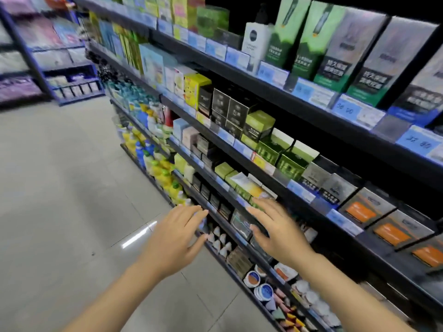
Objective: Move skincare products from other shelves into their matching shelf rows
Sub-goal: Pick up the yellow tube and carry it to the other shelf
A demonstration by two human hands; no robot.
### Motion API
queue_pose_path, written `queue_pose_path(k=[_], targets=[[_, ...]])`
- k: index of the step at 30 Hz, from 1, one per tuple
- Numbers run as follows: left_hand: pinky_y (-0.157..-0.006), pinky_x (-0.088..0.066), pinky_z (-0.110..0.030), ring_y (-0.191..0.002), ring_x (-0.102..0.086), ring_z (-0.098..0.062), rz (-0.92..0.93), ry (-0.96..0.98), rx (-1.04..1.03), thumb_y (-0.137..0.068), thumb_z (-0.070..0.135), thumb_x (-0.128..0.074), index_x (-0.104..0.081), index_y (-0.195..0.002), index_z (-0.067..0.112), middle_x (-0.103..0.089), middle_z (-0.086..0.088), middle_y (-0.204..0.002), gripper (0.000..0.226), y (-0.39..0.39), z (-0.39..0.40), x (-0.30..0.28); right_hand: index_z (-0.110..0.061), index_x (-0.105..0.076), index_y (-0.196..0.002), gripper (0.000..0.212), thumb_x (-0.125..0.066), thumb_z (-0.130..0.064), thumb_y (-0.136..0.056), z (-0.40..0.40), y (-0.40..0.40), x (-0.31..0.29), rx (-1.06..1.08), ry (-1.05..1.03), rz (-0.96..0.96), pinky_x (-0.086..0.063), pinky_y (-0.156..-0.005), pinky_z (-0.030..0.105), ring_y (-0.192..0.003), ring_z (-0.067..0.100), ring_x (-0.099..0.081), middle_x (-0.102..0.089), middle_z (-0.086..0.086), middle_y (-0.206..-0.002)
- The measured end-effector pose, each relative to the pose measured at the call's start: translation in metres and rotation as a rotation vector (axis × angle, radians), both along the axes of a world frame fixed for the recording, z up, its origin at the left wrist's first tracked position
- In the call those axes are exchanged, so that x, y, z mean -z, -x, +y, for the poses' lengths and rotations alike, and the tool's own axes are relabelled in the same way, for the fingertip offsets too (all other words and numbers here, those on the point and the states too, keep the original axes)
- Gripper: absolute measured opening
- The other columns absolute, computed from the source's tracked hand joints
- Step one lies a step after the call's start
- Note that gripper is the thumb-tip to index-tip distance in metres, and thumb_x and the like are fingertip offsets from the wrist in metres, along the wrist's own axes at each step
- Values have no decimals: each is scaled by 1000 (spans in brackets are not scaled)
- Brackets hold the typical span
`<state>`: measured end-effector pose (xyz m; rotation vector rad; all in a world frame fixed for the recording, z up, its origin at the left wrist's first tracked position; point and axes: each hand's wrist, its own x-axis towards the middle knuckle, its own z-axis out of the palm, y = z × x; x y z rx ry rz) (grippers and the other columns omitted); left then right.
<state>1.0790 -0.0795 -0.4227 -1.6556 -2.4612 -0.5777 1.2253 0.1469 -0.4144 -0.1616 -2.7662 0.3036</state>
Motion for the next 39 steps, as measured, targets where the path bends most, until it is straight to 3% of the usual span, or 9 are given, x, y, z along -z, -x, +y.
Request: queue_pose_path(k=[4, 8, 10, 16, 20, 24, 31, 35, 39], targets=[[-103, -33, -33, -108, -57, -24, -13, -12, 31, -90, 41, -45, -59, -122, 10, -59, -4, -119, 46, 44, -4, 15, -14, -59, -125, 45, -44, -33, -87, -9, 30, 21, 125, 5, -142, -45, -99, 45, -124, 28, -48, -56, 7, -131], [-97, -45, -40, -108, -57, -24, -19, 31, 81, -89, 42, -43, -59, -122, 9, -61, -6, -117, 50, 78, 13, 32, -21, -39, -142, 49, -39, -35, -96, -3, 45, 41, 244, 59, -285, -19, -112, 31, -141, 19, -22, -32, -2, -151], [-93, -48, -40, -109, -56, -24, -30, 61, 102, -88, 42, -45, -58, -122, 10, -60, -5, -118, 48, 95, 30, 40, -23, -32, -145, 50, -42, -34, -97, 6, 49, 50, 295, 72, -324, -14, -112, 26, -142, 15, -16, -27, -5, -153], [-83, -50, -39, -94, -60, -29, -28, 146, 136, -79, 32, -64, -60, -115, 8, -63, -9, -109, 43, 134, 92, 65, -22, -26, -148, 58, -44, -37, -95, 53, 70, 80, 475, 76, -472, -24, -112, 34, -142, 17, -16, -24, -1, -154], [-90, -50, -45, -101, -62, -34, -45, 190, 151, -81, 37, -54, -60, -121, 8, -63, -12, -114, 49, 153, 123, 89, -23, -22, -149, 61, -47, -36, -94, 80, 83, 105, 574, 165, -542, -38, -106, 41, -142, 24, -19, -19, 0, -157], [-91, -50, -45, -104, -61, -32, -74, 219, 163, -80, 34, -68, -57, -125, 11, -62, -11, -117, 52, 162, 146, 112, -19, -18, -150, 67, -50, -34, -93, 100, 93, 129, 628, 204, -542, -42, -101, 41, -136, 29, -32, -22, 6, -155], [-99, -44, -42, -107, -59, -30, -115, 242, 170, -85, 33, -65, -55, -129, 9, -60, -11, -122, 51, 169, 157, 142, -8, -40, -138, 50, -53, -27, -94, 117, 110, 148, 705, 103, -492, -52, -76, 37, -105, 34, -61, -59, 21, -123], [-97, -44, -42, -105, -60, -28, -131, 233, 179, -83, 34, -67, -56, -127, 10, -62, -8, -119, 52, 172, 158, 144, -5, -50, -129, 45, -62, -24, -89, 113, 115, 149, 702, 143, -419, -55, -72, 39, -97, 36, -63, -62, 23, -112], [-100, -43, -42, -114, -55, -27, -257, 273, 183, -89, 37, -59, -51, -134, 14, -57, -7, -128, 52, 176, 158, 145, -8, -55, -123, 41, -66, -22, -85, 96, 113, 143, 736, 289, -297, -52, -75, 34, -99, 31, -59, -55, 17, -117]])
